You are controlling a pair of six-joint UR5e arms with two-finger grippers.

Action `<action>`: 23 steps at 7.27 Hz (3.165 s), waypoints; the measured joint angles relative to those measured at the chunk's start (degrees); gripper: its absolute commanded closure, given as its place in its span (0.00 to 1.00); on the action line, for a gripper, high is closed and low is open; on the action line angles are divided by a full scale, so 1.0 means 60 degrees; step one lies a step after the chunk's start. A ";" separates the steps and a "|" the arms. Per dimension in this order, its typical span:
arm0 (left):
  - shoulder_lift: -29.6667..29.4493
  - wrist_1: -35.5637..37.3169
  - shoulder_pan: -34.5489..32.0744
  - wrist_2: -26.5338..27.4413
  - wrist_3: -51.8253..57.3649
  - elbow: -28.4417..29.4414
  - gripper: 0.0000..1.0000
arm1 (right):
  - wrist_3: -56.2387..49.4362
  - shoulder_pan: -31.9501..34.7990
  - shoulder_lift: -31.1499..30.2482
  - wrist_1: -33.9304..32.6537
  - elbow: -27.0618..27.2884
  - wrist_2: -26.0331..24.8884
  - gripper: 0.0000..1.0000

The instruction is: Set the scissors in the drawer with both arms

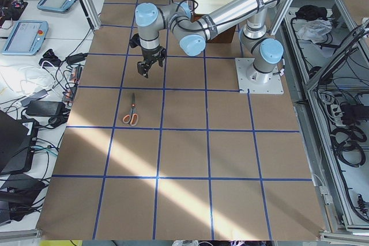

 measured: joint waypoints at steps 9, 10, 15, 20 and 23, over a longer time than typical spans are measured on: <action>-0.3708 0.2258 0.0734 -0.1077 0.5197 0.1740 0.02 | 0.0040 0.0025 0.0412 0.1425 -0.0690 -0.0334 0.12; -0.3984 0.2362 0.0718 -0.1092 0.5353 0.1931 0.02 | -0.0001 0.0025 0.0746 0.2172 -0.1196 -0.0281 0.12; -0.4669 0.2436 0.0602 -0.1106 0.5937 0.2405 0.08 | -0.0354 0.0025 0.1815 0.3065 -0.1790 -0.0177 0.10; -0.4870 0.2439 0.0429 -0.1097 0.5980 0.2419 0.14 | -0.0295 0.0033 0.1779 0.3473 -0.2037 0.0072 0.10; -0.4869 0.2418 0.0428 -0.0984 0.5953 0.2413 0.14 | -0.0186 0.0089 0.1708 0.3733 -0.1970 0.0094 0.23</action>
